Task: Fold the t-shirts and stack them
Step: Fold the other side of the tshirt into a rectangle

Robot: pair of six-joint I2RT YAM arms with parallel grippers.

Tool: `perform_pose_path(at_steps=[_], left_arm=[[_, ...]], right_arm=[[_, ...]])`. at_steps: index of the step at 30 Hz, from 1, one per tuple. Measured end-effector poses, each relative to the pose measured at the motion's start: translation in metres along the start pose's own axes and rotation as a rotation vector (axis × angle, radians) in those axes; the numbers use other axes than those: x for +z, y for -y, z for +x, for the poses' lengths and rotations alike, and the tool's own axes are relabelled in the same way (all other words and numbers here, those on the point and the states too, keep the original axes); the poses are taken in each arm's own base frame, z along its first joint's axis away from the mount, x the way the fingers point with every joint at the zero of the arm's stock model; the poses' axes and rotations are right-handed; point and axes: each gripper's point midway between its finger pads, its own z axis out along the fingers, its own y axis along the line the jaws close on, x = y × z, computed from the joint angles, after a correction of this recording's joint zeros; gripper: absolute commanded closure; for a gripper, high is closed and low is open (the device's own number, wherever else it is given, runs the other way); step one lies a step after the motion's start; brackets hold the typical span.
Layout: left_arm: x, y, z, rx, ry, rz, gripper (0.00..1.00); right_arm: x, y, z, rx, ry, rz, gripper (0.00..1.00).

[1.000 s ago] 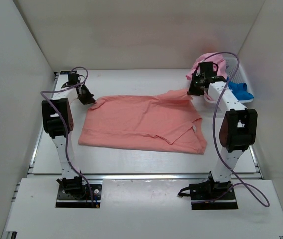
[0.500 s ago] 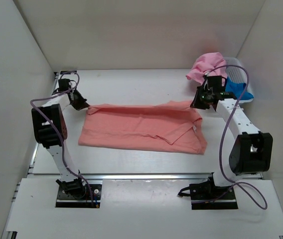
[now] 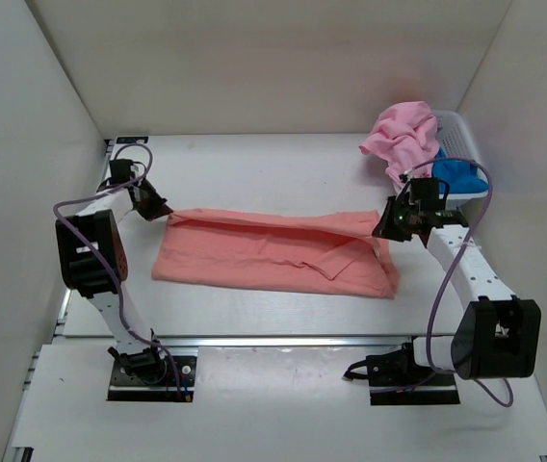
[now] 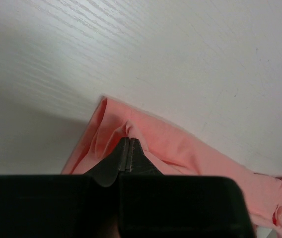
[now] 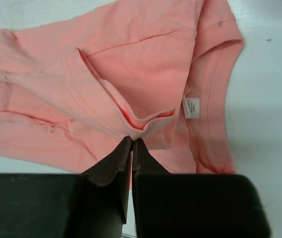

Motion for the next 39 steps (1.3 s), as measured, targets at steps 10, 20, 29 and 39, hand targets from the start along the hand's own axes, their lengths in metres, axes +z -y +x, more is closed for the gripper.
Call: perform_pose_path(at_steps=[10,20,29,39], left_arm=[[-0.023,-0.001,0.019,0.029,0.006,0.008,1.00],[-0.022,-0.024,0.049,0.033,-0.050,-0.046,1.00],[-0.026,-0.034,0.057,0.020,-0.054,-0.063,1.00],[-0.025,-0.033,0.056,0.027,-0.047,-0.067,1.00]], right_arm=[[-0.003,0.007,0.033,0.018,-0.040,-0.011,1.00],[-0.004,0.014,0.061,0.033,-0.073,-0.015,1.00],[-0.003,0.024,0.079,0.046,-0.099,-0.004,1.00],[-0.008,0.013,0.087,0.016,-0.100,-0.046,1.00]])
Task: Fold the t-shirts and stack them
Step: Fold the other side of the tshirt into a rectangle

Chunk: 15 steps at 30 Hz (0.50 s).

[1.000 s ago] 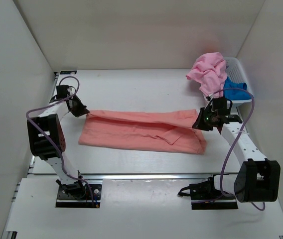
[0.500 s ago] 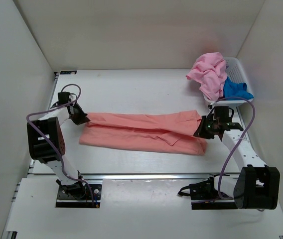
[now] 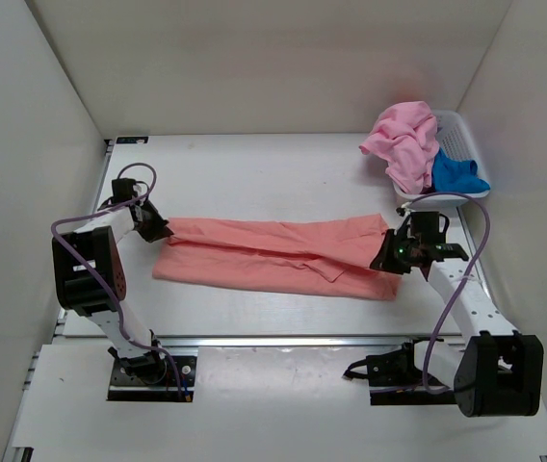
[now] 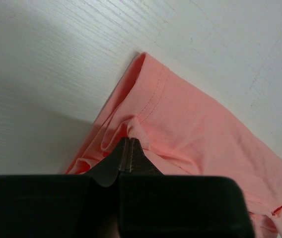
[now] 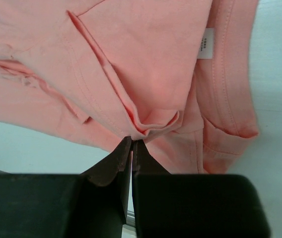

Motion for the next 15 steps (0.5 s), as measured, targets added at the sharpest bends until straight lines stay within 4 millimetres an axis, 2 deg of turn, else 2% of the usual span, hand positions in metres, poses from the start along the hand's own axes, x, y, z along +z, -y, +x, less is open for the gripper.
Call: perform_pose_path(at_steps=[13,15], left_arm=[[0.001,0.001,-0.005,0.003,0.020,0.001,0.98],[0.001,0.001,-0.005,0.004,0.021,0.002,0.94]], right_arm=[[-0.006,-0.022,0.015,-0.059,-0.023,-0.069,1.00],[-0.007,-0.027,0.018,-0.070,-0.032,-0.090,1.00]])
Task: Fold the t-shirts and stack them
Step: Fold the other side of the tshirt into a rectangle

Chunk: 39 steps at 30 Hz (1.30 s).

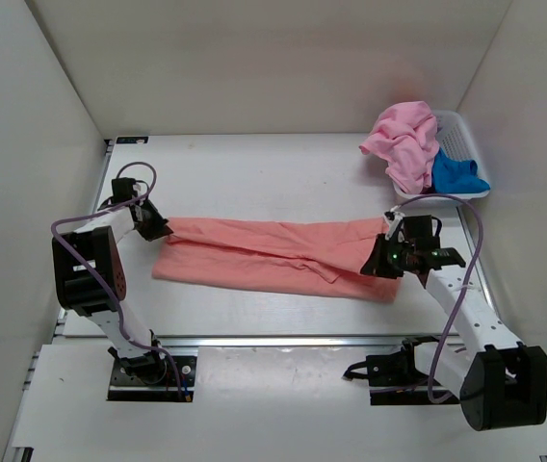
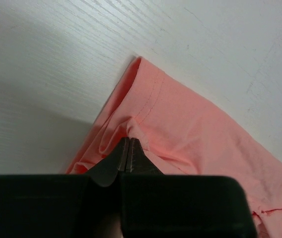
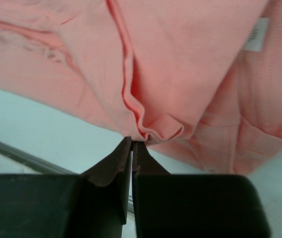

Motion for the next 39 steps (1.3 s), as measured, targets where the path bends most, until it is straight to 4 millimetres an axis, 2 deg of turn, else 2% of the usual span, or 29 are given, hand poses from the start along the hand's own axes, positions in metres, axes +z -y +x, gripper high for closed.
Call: perform_pose_path(at_steps=[2,4,5,6,7,9,10,12,15,19,21,23,25,28,34,37,39], left_arm=[[0.000,0.000,0.000,-0.001,0.002,0.001,0.89],[0.001,0.000,-0.001,0.000,0.003,0.001,0.72],[0.001,0.000,-0.001,0.000,0.003,0.001,0.69],[0.001,0.000,-0.001,-0.003,0.003,0.001,0.66],[0.001,0.000,-0.001,-0.004,0.004,0.001,0.65],[0.000,0.000,-0.003,-0.010,0.007,0.000,0.63],[0.000,0.000,-0.005,-0.013,0.011,0.000,0.62],[-0.002,0.004,-0.014,-0.015,0.029,0.004,0.63],[-0.007,0.016,-0.035,-0.008,0.076,0.019,0.63],[-0.019,0.046,-0.067,0.027,0.159,0.069,0.64],[-0.023,0.061,-0.075,0.041,0.186,0.100,0.67],[-0.023,0.073,-0.073,0.045,0.186,0.129,0.68],[-0.021,0.083,-0.064,0.047,0.168,0.155,0.68],[-0.012,0.096,-0.039,0.059,0.119,0.189,0.70],[0.005,0.091,0.030,0.079,-0.035,0.182,0.71],[0.009,0.083,0.046,0.074,-0.075,0.166,0.71],[0.011,0.077,0.052,0.070,-0.090,0.150,0.73]], right_arm=[[0.000,-0.009,0.002,-0.021,-0.003,-0.038,1.00],[-0.002,-0.020,0.005,-0.048,0.005,-0.091,1.00],[-0.004,-0.027,0.007,-0.066,0.013,-0.121,0.96],[-0.007,-0.034,0.007,-0.082,0.022,-0.148,0.84],[-0.009,-0.039,0.007,-0.096,0.028,-0.171,0.67],[-0.013,-0.046,0.007,-0.117,0.038,-0.196,0.44],[-0.014,-0.046,0.007,-0.125,0.041,-0.200,0.38],[-0.014,-0.043,0.007,-0.134,0.045,-0.185,0.31],[-0.016,-0.029,0.001,-0.106,0.055,-0.122,0.32],[-0.016,-0.004,-0.017,-0.054,0.073,-0.015,0.34],[-0.012,0.007,-0.024,-0.039,0.058,0.035,0.39],[-0.005,0.013,-0.026,-0.031,0.026,0.070,0.41],[0.002,0.017,-0.027,-0.021,-0.001,0.090,0.39],[0.010,0.022,-0.024,0.000,-0.038,0.104,0.38],[0.021,0.024,-0.018,0.005,-0.090,0.108,0.44],[0.026,0.019,-0.018,-0.007,-0.102,0.092,0.58],[0.028,0.016,-0.016,-0.009,-0.113,0.082,0.77]])
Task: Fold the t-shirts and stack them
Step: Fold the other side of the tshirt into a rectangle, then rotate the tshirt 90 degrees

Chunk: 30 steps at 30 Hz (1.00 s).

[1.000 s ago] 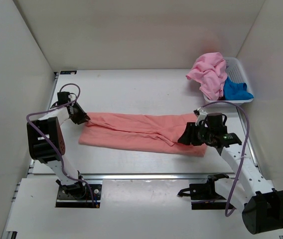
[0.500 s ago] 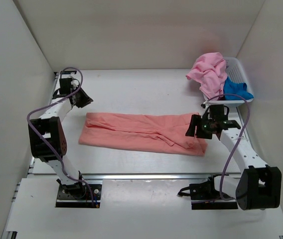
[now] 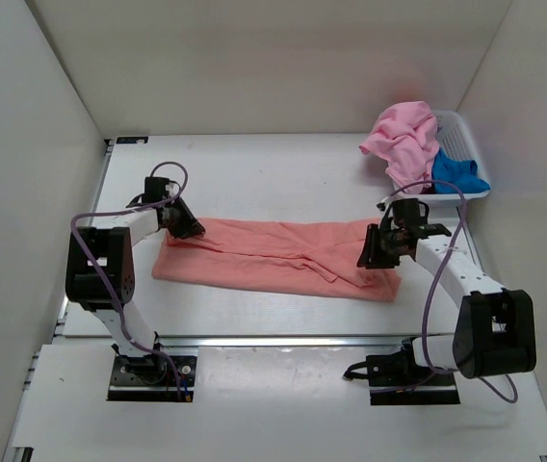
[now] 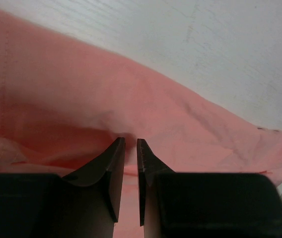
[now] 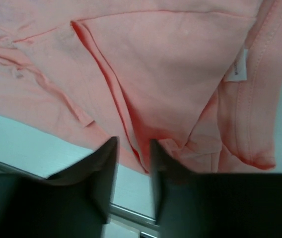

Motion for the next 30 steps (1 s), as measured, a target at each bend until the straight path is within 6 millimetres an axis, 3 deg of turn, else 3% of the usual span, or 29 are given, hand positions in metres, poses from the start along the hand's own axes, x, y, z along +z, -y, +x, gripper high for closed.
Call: perform_pose_path(at_steps=[3,5,9,13,15,20,25,30], left_arm=[[0.000,-0.009,0.005,-0.006,-0.009,-0.039,0.75],[0.000,-0.016,0.008,-0.005,-0.016,-0.075,0.77],[-0.002,-0.029,0.016,0.006,-0.033,-0.158,0.79],[-0.003,-0.032,0.030,0.036,-0.063,-0.207,0.80],[-0.003,-0.030,0.038,0.066,-0.075,-0.222,0.81],[-0.003,-0.017,0.068,0.178,-0.144,-0.229,0.97],[-0.013,-0.007,0.113,0.259,-0.247,-0.167,0.96],[-0.032,-0.006,0.162,0.280,-0.379,-0.108,1.00]], right_arm=[[0.005,-0.004,0.004,0.003,-0.025,-0.010,0.91],[0.013,-0.005,0.010,0.006,-0.062,-0.010,0.94],[0.033,-0.007,0.020,0.002,-0.156,0.005,0.94],[0.052,-0.008,0.011,0.007,-0.207,0.030,0.87],[0.062,-0.010,-0.002,0.012,-0.221,0.042,0.86],[0.093,-0.026,-0.055,-0.006,-0.221,0.037,0.85],[0.132,-0.057,-0.114,-0.069,-0.166,-0.011,0.83],[0.157,-0.087,-0.144,-0.127,-0.138,-0.052,0.80]])
